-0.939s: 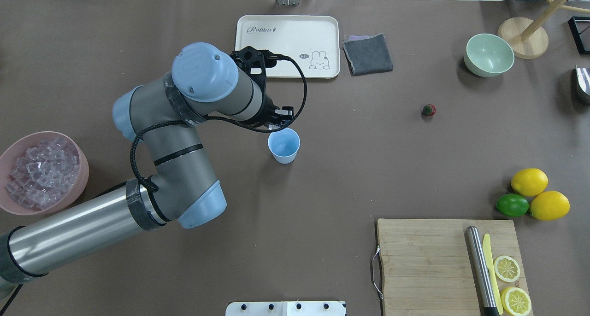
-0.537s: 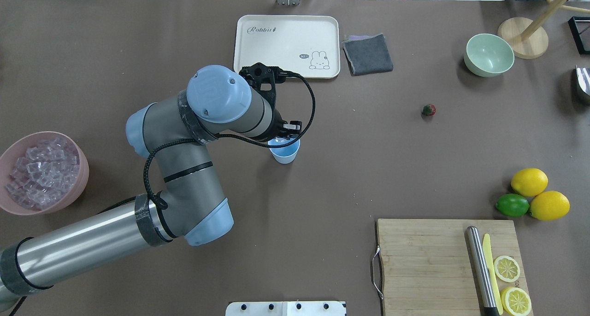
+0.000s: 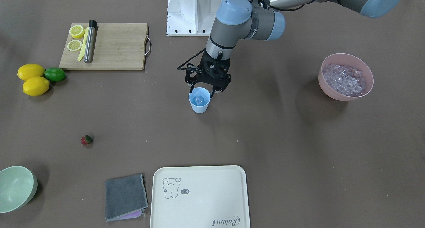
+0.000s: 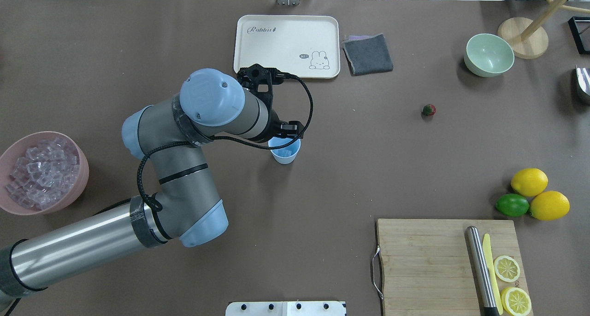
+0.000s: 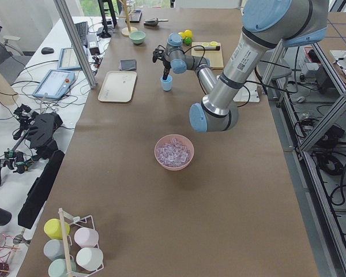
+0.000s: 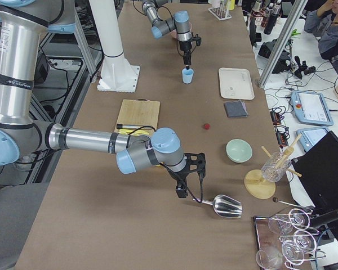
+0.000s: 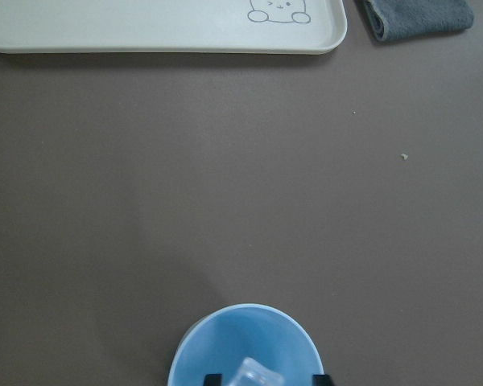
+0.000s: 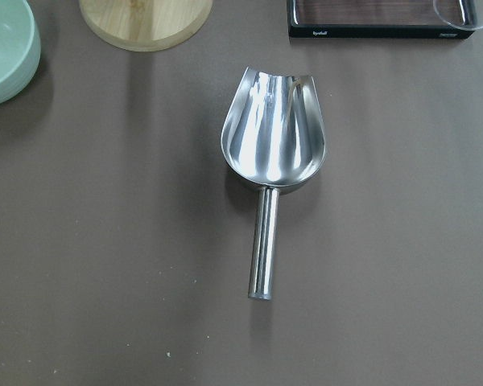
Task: Put ice and strawberries in cup
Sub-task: 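Open the left gripper to drop the ice cube into the cup, then move the left gripper back to the pink ice bowl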
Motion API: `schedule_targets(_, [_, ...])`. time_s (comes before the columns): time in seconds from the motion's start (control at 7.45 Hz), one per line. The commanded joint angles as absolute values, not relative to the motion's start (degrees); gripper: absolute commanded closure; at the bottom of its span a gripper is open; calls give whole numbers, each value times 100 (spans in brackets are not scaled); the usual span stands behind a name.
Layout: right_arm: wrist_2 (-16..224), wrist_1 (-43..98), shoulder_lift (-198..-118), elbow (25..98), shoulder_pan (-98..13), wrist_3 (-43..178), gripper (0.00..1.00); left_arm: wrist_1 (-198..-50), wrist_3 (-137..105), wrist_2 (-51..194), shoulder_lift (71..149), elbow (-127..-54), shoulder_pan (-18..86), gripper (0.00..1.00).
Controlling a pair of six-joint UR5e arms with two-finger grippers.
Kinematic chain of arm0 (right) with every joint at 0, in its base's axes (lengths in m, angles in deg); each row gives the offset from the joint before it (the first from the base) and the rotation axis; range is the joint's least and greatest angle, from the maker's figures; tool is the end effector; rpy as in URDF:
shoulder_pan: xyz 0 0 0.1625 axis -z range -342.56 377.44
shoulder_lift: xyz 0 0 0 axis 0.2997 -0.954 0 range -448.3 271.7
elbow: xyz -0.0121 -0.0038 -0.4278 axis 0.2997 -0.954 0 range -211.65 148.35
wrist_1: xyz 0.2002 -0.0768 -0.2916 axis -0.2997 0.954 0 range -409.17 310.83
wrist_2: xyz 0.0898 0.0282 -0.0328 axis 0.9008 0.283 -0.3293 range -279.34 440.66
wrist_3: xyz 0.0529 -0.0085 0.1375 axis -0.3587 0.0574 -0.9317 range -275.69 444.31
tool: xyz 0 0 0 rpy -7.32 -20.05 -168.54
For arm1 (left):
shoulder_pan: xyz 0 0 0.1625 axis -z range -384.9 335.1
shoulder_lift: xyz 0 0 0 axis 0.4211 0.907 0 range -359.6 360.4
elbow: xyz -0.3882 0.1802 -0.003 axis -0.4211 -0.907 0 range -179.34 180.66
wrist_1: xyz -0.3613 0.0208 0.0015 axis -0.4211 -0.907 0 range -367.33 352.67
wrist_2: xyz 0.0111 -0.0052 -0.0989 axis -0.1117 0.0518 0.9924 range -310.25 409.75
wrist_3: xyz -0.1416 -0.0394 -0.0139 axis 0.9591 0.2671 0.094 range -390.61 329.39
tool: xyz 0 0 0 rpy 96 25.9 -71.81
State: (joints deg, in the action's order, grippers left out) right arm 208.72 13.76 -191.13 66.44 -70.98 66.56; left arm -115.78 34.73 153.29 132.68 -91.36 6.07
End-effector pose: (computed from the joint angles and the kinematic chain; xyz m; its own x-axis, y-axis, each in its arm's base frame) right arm 0.0319 -0.3777 0.6773 0.7513 0.0383 0.6588 -0.2138 0.9586 0.1881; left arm 0.5510 -0.4460 0.2213 0.4911 0.1784 -0.8526 0.1287 0.9532 0.2736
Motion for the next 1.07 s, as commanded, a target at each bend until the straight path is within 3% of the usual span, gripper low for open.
schedule_targets(0.0, [20872, 1376, -19113, 6644, -7098, 6656, 0, -11518, 3033, 15390, 12744, -9773, 796, 3])
schedule_targets(0.67, [20872, 1385, -19104, 6635, -7098, 6647, 0, -11227, 1452, 16548, 10830, -11243, 1885, 3])
schedule_targets(0.94, [20872, 1385, -19104, 6626, -7098, 6647, 0, -11236, 277, 17075, 10081, -11386, 2656, 3])
